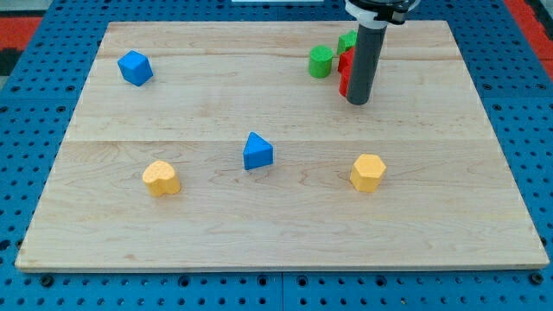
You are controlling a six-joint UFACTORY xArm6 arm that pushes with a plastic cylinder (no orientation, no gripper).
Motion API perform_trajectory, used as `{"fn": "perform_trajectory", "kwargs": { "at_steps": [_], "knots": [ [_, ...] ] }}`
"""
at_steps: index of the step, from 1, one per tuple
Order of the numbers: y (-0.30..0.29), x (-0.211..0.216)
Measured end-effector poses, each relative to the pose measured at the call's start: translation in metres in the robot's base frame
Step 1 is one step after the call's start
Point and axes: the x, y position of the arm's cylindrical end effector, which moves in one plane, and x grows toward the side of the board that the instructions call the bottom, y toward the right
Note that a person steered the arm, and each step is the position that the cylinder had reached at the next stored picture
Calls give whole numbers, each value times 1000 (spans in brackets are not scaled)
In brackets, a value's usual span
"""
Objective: Slide the triangle right to yellow heart
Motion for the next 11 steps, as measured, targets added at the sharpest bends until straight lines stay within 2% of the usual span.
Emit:
{"fn": "perform_trajectory", "kwargs": {
  "at_steps": [1,2,4,6,8,9,11],
  "knots": [
    [0,-4],
    [0,26],
    [-11,46],
    [-90,95],
    [-160,90],
    [-161,80],
    [-217,108]
  ]
}}
